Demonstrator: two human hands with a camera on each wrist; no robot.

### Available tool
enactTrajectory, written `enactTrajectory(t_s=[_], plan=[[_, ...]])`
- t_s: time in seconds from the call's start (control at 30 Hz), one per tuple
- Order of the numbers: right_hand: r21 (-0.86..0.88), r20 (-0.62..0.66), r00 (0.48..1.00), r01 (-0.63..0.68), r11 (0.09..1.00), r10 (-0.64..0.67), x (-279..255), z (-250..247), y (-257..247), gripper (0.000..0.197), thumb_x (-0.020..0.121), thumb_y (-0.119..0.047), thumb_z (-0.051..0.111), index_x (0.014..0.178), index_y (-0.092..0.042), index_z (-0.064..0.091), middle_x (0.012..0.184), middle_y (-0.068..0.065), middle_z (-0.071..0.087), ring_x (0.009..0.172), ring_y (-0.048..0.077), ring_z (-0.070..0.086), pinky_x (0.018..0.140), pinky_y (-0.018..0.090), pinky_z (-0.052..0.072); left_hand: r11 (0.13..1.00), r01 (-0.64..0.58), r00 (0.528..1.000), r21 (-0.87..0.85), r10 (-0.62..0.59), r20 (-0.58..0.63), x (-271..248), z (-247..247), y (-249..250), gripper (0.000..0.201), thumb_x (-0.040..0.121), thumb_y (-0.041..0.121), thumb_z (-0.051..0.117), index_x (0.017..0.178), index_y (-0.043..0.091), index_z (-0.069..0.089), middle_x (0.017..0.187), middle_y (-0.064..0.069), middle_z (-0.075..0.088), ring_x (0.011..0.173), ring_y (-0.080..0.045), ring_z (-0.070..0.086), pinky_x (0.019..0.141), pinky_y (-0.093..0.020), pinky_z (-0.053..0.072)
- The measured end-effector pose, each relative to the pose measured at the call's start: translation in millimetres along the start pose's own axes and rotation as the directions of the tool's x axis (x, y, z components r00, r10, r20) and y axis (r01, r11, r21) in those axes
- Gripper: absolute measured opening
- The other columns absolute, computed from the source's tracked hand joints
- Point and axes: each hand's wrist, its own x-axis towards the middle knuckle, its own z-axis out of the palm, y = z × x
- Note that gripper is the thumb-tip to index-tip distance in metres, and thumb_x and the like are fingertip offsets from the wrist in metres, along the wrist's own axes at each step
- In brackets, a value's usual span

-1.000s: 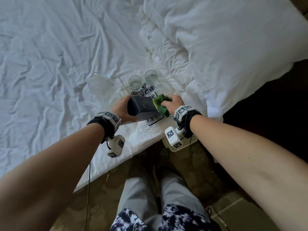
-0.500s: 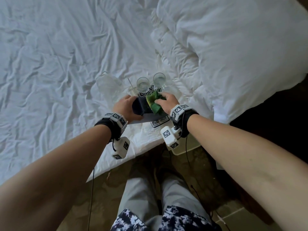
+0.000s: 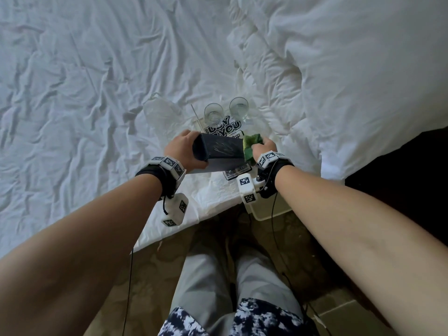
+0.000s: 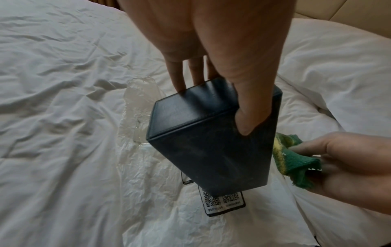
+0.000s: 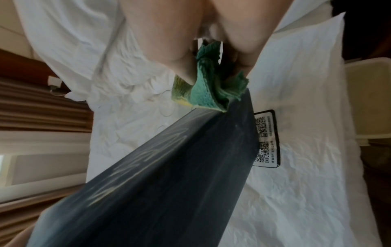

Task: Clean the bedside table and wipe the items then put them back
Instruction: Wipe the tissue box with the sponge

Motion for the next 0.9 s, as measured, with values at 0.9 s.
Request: enactTrajectory(t_s=[0.9], plan=[[-0.172,0.004,1.0,-0.03,0.985,0.031,60.0,5.2,32.2,0.032,0.081,-0.01,0.048,0.107,-0.013,0.067,0.095,0.001,0.066,0.088,0.022,0.06,0.076,0.023,0.045,0.995,0.041,0.999,0.093,-0.039,-0.031,-2.5,1.2,-4.5,0.078,0.056,0.034,0.088,0.127,0.02,0.059,0.108,-0.008,0.054,0.092,-0.026,0.056,0.071,-0.027,0.036]])
